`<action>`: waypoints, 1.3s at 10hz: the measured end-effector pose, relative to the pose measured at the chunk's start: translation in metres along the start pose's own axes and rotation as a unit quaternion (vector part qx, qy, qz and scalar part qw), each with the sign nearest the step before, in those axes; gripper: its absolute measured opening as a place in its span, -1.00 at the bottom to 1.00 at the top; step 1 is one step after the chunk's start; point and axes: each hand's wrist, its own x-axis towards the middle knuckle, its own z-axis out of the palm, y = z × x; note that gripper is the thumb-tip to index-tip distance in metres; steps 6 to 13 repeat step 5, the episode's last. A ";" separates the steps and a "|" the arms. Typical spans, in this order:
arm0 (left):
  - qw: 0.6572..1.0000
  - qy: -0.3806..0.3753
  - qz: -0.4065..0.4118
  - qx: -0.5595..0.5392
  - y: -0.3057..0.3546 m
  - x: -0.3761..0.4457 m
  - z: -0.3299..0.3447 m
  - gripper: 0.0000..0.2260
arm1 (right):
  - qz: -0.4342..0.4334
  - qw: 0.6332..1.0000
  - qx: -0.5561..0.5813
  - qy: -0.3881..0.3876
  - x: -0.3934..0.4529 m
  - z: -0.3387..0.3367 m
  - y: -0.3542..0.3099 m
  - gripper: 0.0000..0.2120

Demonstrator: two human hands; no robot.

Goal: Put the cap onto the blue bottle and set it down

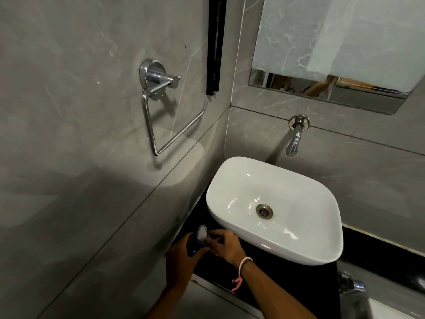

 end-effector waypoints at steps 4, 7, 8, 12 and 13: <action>0.987 0.119 0.107 0.034 0.011 -0.004 -0.019 -0.32 | -0.144 0.977 -0.127 0.088 -0.027 -0.016 -0.021 -0.60; 0.967 0.146 0.200 0.063 0.020 -0.009 -0.014 -0.42 | -0.194 0.941 -0.179 0.213 -0.042 -0.040 -0.010 -0.60; 0.967 0.146 0.200 0.063 0.020 -0.009 -0.014 -0.42 | -0.194 0.941 -0.179 0.213 -0.042 -0.040 -0.010 -0.60; 0.967 0.146 0.200 0.063 0.020 -0.009 -0.014 -0.42 | -0.194 0.941 -0.179 0.213 -0.042 -0.040 -0.010 -0.60; 0.967 0.146 0.200 0.063 0.020 -0.009 -0.014 -0.42 | -0.194 0.941 -0.179 0.213 -0.042 -0.040 -0.010 -0.60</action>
